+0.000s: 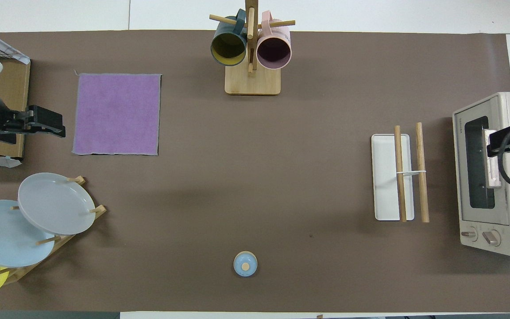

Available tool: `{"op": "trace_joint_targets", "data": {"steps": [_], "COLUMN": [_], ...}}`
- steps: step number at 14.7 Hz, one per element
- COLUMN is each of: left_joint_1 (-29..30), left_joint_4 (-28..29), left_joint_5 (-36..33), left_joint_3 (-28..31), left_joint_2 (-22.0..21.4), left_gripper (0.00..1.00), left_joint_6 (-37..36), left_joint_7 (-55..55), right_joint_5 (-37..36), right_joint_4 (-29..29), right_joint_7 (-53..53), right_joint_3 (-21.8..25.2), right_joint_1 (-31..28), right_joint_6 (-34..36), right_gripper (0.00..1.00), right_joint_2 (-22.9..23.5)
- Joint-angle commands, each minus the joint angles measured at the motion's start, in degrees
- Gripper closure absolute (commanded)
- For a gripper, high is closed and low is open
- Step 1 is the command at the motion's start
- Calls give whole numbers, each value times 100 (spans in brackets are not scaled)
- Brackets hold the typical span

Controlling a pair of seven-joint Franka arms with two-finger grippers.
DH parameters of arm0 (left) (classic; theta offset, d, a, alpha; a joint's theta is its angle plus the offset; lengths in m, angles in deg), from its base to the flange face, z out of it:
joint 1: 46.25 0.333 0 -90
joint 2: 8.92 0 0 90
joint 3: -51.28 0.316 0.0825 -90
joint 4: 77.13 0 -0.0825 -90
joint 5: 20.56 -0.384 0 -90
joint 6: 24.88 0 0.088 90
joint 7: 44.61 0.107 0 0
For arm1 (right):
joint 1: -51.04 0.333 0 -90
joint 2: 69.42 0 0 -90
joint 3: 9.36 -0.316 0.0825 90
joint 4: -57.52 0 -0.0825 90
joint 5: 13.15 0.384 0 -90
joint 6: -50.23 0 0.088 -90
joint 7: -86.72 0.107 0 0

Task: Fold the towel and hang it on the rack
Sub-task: 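Move the left gripper toward the near edge of the purple towel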

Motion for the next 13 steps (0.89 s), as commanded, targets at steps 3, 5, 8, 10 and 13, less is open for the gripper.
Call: {"op": "trace_joint_targets", "data": {"steps": [3,5,8,10,13], "left_joint_1": [-76,-110,-32,-14,187], "left_joint_4": [144,197,223,302,1012], "left_joint_5": [7,16,24,51,51], "left_joint_3": [43,43,43,61,79], "left_joint_2": [-156,-174,-217,-235,-341], "left_gripper": [0,0,0,0,0], "left_joint_6": [3,65,-128,-33,711], "left_joint_7": [92,57,57,13,110], "right_joint_5": [116,116,116,116,116], "right_joint_4": [-28,-28,-28,-28,-28], "right_joint_7": [-117,-117,-117,-117,-117], "right_joint_3": [-3,-3,-3,-3,-3], "right_joint_1": [-46,-46,-46,-46,-46], "right_joint_6": [100,100,109,109,109], "right_gripper": [0,0,0,0,0], "right_joint_2": [8,8,8,8,8]}}
